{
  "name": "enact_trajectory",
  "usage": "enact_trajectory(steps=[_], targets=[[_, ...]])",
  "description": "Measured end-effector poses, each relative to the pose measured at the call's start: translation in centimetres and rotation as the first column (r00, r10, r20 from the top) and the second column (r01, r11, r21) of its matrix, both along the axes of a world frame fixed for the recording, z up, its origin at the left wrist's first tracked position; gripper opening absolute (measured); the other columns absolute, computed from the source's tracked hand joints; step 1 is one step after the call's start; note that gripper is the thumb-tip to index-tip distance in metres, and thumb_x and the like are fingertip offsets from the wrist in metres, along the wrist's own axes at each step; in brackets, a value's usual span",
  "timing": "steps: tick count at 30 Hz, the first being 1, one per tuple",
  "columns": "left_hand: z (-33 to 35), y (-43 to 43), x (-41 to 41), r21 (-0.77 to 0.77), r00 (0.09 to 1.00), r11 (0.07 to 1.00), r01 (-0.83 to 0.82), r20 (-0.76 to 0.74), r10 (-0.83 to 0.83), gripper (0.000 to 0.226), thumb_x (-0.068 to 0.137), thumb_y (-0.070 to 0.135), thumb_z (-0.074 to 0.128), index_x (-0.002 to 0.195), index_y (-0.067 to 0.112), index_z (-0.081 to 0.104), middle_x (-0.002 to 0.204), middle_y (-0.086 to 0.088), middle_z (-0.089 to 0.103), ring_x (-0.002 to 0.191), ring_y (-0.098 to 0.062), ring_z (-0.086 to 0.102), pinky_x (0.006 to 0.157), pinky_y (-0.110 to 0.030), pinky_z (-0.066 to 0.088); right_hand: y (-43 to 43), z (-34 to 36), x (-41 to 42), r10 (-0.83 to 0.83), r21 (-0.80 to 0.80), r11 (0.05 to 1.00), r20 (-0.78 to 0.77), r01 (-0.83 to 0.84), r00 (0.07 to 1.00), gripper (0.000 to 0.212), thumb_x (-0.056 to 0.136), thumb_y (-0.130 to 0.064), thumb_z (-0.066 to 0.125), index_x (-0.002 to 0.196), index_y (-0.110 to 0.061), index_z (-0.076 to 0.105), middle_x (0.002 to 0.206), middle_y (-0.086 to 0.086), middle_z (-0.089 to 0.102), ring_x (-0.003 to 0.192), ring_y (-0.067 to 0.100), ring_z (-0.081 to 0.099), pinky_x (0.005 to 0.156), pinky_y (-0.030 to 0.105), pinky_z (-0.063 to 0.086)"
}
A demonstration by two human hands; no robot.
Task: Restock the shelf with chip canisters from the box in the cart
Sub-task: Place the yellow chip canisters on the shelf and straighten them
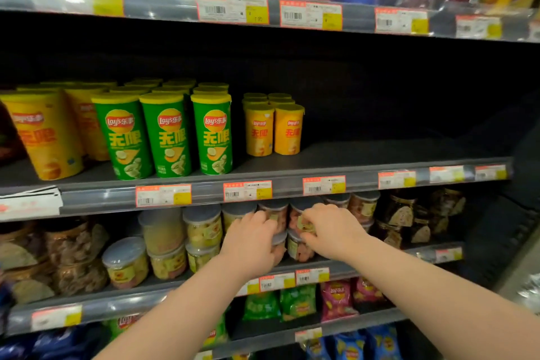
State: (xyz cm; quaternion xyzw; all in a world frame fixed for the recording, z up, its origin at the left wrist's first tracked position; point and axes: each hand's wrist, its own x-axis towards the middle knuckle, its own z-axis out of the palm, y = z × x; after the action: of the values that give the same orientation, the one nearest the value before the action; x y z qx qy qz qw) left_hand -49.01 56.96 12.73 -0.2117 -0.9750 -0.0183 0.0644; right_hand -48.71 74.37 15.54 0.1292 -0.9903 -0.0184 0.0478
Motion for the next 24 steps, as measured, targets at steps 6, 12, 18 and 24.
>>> enact_trajectory(steps=[6, 12, 18, 24], targets=[[-1.8, -1.0, 3.2, -0.009, 0.986, 0.994, -0.112, 0.124, 0.112, 0.044, 0.089, 0.050, 0.048, 0.118, 0.018, 0.051, 0.122, -0.004, 0.048, 0.117, -0.027, 0.045, 0.088, -0.036, 0.039, -1.1, -2.9, 1.7, 0.081, -0.002, 0.997, 0.095, -0.081, 0.992, 0.033, 0.090, -0.039, 0.048, 0.116, -0.018, 0.056, 0.119, 0.006, 0.058, 0.113, 0.029, 0.053, 0.087, 0.035, 0.043], [-4.2, -0.3, 8.1, -0.024, 0.944, 0.980, -0.199, 0.264, 0.199, 0.047, 0.090, 0.049, 0.050, 0.124, 0.016, 0.049, 0.124, -0.007, 0.047, 0.118, -0.029, 0.045, 0.091, -0.039, 0.040, -1.0, -5.8, 5.5, 0.142, 0.021, 0.988, 0.229, -0.151, 0.963, 0.040, 0.090, -0.042, 0.049, 0.124, -0.021, 0.052, 0.126, 0.005, 0.053, 0.117, 0.028, 0.049, 0.092, 0.037, 0.041], [-7.1, 1.2, 14.7, -0.072, 0.884, 0.961, -0.267, 0.378, 0.274, 0.049, 0.090, 0.051, 0.050, 0.124, 0.016, 0.051, 0.122, -0.007, 0.047, 0.115, -0.029, 0.047, 0.091, -0.041, 0.045, 0.6, -8.6, 11.0, 0.180, 0.057, 0.976, 0.345, -0.212, 0.921, 0.044, 0.091, -0.043, 0.049, 0.128, -0.020, 0.051, 0.128, 0.007, 0.052, 0.118, 0.030, 0.049, 0.094, 0.039, 0.041], [-9.4, 1.0, 22.5, -0.129, 0.818, 0.920, -0.370, 0.424, 0.388, 0.051, 0.090, 0.051, 0.049, 0.126, 0.016, 0.051, 0.126, -0.008, 0.048, 0.119, -0.029, 0.047, 0.093, -0.040, 0.042, 0.0, -11.0, 16.5, 0.268, 0.003, 0.954, 0.433, -0.299, 0.860, 0.044, 0.093, -0.042, 0.049, 0.132, -0.022, 0.048, 0.132, 0.006, 0.050, 0.121, 0.028, 0.048, 0.097, 0.039, 0.041]])
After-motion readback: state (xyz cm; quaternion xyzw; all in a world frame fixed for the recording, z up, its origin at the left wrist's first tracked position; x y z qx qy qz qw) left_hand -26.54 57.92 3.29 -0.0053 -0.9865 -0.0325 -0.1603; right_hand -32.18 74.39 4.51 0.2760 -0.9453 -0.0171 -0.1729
